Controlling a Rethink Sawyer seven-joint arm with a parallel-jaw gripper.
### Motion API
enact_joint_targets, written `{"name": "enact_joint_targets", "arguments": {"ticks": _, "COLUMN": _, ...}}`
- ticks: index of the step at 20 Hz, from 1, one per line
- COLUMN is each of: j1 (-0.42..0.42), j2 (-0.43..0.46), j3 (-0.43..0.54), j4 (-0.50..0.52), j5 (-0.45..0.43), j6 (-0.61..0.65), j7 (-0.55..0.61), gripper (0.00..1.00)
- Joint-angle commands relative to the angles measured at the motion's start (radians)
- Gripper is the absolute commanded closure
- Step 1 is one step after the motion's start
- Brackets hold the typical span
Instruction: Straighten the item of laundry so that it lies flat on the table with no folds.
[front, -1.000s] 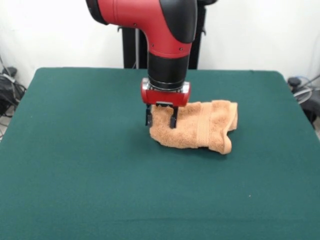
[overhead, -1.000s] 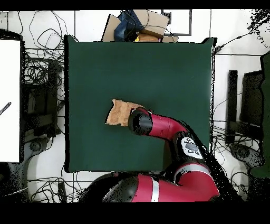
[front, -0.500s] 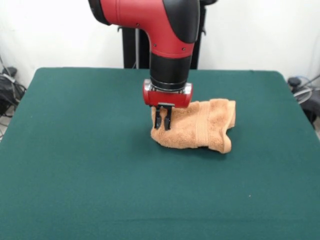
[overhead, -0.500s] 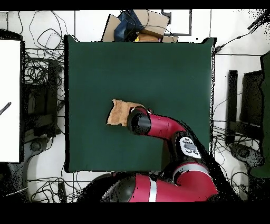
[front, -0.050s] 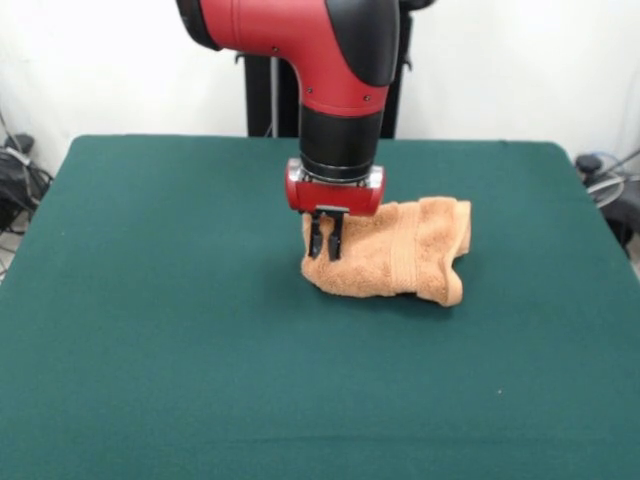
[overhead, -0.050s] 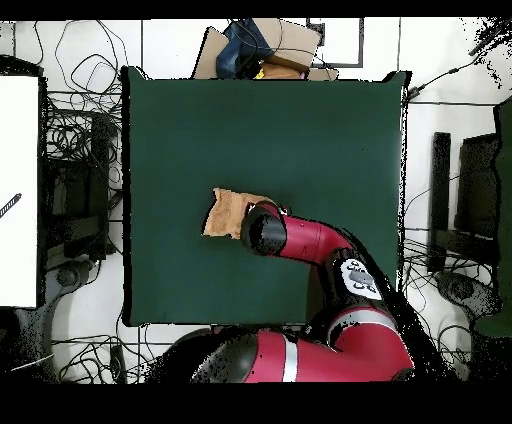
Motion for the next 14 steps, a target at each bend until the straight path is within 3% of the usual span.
{"name": "enact_joint_targets", "arguments": {"ticks": 1, "j1": -0.009, "j2": 0.082, "j3": 0.052, "j4": 0.025, "j5": 0.020, "j6": -0.063, "j7": 0.197, "gripper": 1.00}}
{"name": "enact_joint_targets", "arguments": {"ticks": 7, "j1": 0.017, "j2": 0.056, "j3": 0.034, "j4": 0.031, "j5": 0.038, "j6": -0.064, "j7": 0.223, "gripper": 1.00}}
{"name": "enact_joint_targets", "arguments": {"ticks": 14, "j1": 0.105, "j2": -0.013, "j3": -0.028, "j4": 0.067, "j5": 0.078, "j6": -0.088, "j7": 0.292, "gripper": 1.00}}
